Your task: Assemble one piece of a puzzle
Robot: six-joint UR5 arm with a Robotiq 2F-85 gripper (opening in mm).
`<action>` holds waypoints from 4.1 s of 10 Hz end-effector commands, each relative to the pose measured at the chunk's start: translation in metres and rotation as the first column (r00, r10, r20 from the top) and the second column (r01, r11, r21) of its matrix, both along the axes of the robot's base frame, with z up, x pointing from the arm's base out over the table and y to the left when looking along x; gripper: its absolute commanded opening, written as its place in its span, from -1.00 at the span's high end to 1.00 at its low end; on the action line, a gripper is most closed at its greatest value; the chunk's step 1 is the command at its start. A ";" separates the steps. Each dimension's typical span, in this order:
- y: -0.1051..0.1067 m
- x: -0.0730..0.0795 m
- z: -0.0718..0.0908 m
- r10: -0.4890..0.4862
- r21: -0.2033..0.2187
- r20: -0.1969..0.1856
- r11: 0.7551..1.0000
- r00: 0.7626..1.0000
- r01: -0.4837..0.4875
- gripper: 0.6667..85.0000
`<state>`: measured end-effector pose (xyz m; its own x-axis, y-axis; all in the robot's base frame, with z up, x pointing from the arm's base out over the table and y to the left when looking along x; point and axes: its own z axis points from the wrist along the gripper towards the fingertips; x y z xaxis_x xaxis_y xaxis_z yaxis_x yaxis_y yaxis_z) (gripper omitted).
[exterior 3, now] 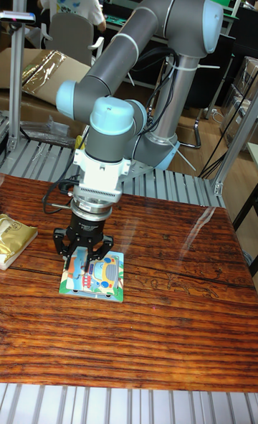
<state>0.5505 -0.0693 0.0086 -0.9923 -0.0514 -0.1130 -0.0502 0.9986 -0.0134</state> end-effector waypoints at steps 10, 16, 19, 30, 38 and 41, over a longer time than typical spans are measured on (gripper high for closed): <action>0.002 0.005 -0.001 0.060 0.000 0.029 0.998 0.998 -0.060 0.83; 0.002 0.004 -0.003 0.082 0.008 0.026 0.997 0.996 -0.083 0.57; 0.002 0.002 -0.003 0.088 0.009 0.020 0.996 0.996 -0.089 0.36; 0.000 -0.001 -0.003 0.117 0.017 0.012 0.993 0.993 -0.117 0.01; 0.004 0.008 -0.002 0.119 0.030 0.041 0.992 0.992 -0.120 -0.08; 0.004 0.007 -0.003 0.119 0.030 0.040 0.992 0.992 -0.120 -0.10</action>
